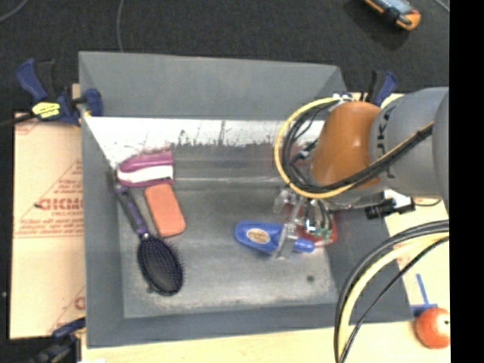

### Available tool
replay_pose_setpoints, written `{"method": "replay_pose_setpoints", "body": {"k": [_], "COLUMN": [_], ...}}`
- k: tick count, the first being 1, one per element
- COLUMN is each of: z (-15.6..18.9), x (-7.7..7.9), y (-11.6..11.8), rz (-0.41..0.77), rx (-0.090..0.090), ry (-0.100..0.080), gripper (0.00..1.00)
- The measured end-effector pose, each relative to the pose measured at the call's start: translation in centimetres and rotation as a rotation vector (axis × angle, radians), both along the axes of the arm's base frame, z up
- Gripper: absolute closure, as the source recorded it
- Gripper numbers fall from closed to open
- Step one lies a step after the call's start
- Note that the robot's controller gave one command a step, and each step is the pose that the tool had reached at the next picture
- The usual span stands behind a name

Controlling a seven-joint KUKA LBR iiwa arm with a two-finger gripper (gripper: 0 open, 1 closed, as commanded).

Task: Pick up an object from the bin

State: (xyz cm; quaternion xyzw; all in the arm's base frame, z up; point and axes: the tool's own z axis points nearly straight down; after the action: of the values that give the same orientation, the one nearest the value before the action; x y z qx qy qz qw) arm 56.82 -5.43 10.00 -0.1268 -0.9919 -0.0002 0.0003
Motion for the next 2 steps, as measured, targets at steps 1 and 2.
{"method": "replay_pose_setpoints", "body": {"k": [1,2], "z": [-2.97,-2.95], "x": [0.21,-0.39], "y": [2.6,1.78], "rz": [-0.067,-0.158], "rx": [-0.002,-0.002], "ry": [-0.021,-0.01], "gripper": [0.0,1.0]}}
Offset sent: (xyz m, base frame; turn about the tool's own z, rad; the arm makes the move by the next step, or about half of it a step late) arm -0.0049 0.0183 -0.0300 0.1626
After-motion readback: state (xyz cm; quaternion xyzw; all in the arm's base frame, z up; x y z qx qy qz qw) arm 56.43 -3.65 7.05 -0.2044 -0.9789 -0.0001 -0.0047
